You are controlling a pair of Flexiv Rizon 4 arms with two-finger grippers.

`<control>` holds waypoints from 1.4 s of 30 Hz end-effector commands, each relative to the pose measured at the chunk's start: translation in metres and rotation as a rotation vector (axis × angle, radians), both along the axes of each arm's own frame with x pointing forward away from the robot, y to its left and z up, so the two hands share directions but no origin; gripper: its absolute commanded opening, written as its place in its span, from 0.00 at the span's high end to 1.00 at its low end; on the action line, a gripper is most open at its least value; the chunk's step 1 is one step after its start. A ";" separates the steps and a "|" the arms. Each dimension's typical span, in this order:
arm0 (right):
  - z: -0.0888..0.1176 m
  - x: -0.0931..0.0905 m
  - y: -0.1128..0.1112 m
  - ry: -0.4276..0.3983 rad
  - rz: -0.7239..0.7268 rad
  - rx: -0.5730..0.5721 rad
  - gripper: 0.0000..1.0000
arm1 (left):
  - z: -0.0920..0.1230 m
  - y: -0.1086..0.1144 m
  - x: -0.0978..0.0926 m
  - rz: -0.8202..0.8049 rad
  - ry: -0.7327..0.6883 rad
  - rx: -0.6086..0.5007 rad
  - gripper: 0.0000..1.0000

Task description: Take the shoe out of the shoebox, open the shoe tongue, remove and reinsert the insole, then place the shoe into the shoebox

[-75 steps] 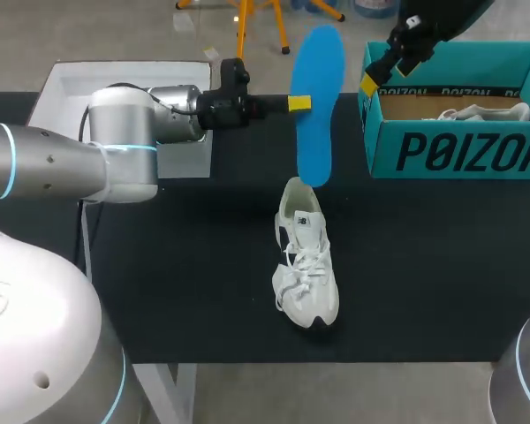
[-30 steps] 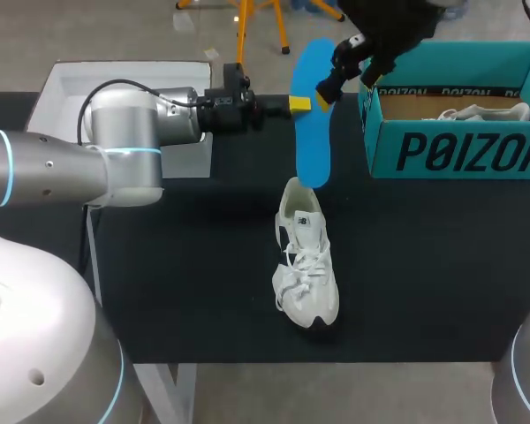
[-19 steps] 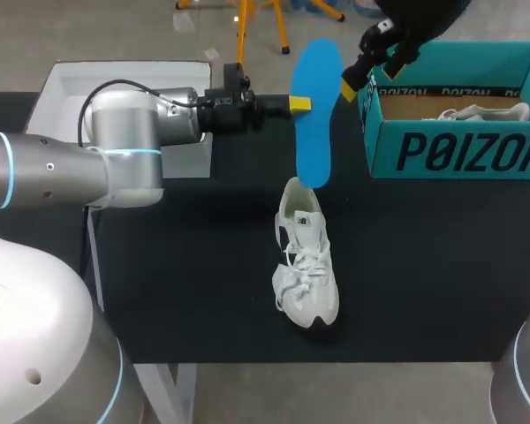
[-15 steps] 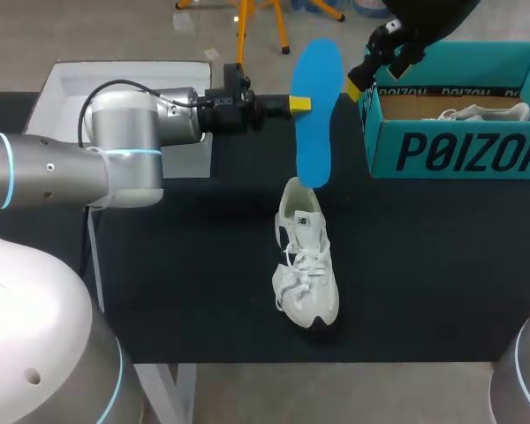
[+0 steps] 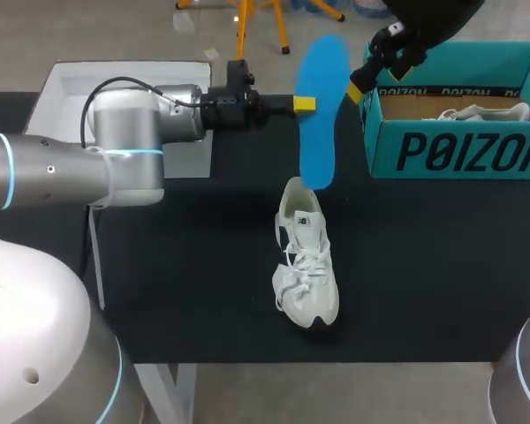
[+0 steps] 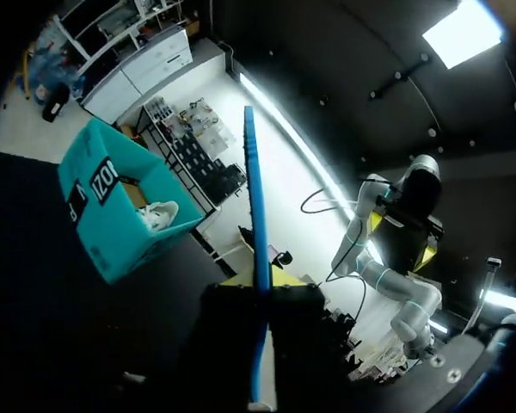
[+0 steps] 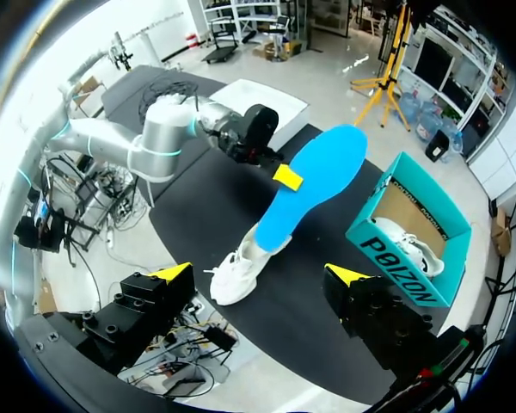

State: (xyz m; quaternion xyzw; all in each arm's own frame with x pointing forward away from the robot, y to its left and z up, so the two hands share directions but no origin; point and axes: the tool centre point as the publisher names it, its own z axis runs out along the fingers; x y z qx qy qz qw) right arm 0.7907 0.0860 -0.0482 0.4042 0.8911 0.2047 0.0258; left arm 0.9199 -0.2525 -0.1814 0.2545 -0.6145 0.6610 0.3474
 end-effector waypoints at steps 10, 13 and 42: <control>-0.001 0.000 0.001 0.001 -0.002 -0.001 0.00 | -0.004 0.014 -0.047 -0.081 -0.704 -0.030 1.00; -0.001 0.000 0.001 0.001 -0.002 -0.001 0.00 | -0.008 0.014 -0.049 -0.063 -0.695 -0.024 1.00; -0.001 0.000 0.001 0.001 -0.002 -0.001 0.00 | 0.029 0.009 -0.045 0.004 -1.058 -0.142 1.00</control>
